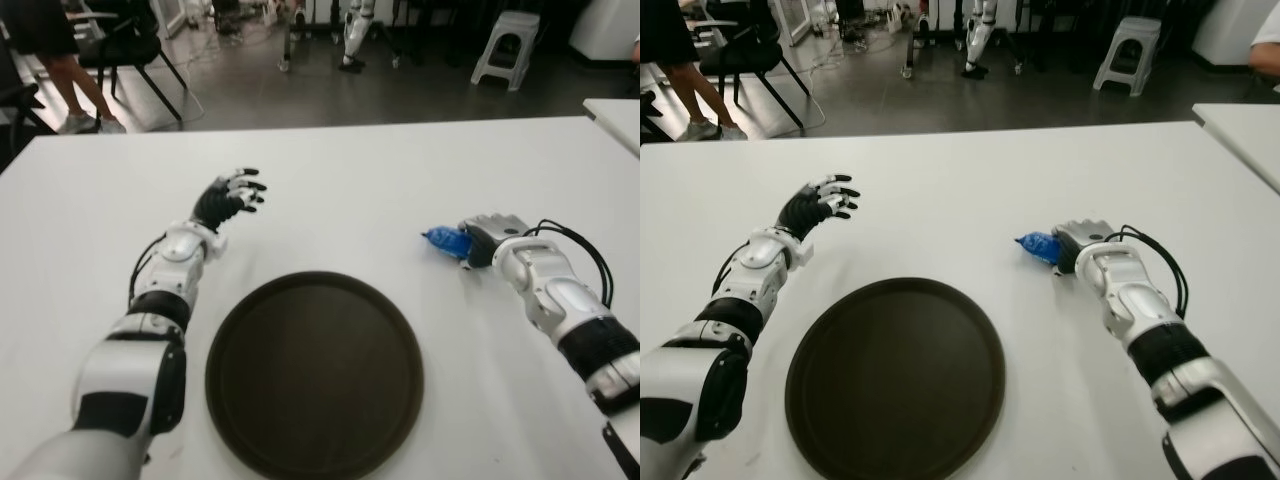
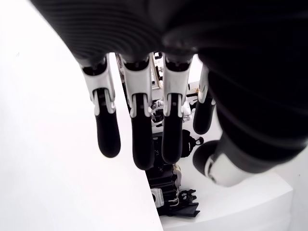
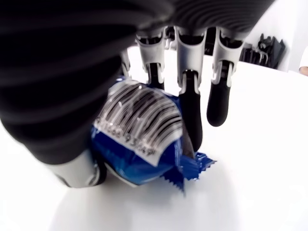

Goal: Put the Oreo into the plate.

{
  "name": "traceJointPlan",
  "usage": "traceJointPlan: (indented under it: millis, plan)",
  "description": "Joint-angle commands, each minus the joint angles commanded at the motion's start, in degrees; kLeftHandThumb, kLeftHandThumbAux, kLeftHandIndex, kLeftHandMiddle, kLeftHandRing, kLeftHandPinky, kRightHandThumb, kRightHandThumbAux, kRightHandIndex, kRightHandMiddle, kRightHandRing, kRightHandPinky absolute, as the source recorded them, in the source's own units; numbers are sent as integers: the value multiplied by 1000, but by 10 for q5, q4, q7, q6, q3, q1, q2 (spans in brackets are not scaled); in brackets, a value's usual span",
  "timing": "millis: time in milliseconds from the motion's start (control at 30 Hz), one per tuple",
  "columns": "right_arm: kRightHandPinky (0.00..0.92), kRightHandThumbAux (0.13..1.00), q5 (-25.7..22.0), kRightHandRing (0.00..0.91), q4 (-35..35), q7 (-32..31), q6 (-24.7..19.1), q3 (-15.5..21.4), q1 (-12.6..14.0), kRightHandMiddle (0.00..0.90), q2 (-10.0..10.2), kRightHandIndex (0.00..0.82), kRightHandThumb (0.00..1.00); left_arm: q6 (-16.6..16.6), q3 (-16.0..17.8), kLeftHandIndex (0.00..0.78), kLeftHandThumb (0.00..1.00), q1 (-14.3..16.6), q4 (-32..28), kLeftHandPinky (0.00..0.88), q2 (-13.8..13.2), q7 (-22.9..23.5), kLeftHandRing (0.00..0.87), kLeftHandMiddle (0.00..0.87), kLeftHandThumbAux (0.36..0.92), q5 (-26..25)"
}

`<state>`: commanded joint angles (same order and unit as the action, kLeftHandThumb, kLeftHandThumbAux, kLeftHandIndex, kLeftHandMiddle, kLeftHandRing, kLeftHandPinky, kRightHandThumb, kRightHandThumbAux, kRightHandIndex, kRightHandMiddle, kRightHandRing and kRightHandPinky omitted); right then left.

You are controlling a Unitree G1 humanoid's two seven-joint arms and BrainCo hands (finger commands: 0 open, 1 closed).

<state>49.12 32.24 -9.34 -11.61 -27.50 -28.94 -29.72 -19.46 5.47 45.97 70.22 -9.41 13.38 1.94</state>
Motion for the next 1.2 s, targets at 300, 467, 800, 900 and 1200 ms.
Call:
traceJointPlan:
  millis: [300,467,800,900,1200]
  plan:
    - [608,735,-17,619,6,64,15,24,8,616,8,424,682,-1,-4,237,122,1,2,383,1,-7,368,358,707,5]
    - [612,735,-25,626,4,89,28,32,9,620,10,425,682,-2,-6,239,120,2,4,377,1,-10,366,357,709,8]
    - [640,735,-38,666,-17,126,48,49,10,660,16,428,683,0,-7,246,111,4,8,366,0,-13,361,358,721,11]
    - [657,734,-41,684,-44,128,43,56,15,679,21,429,683,0,-8,243,109,4,9,373,0,-14,365,358,718,11]
    - [674,733,-47,706,-130,124,21,79,24,708,40,431,687,0,-8,237,104,6,15,390,-2,-12,384,366,712,12]
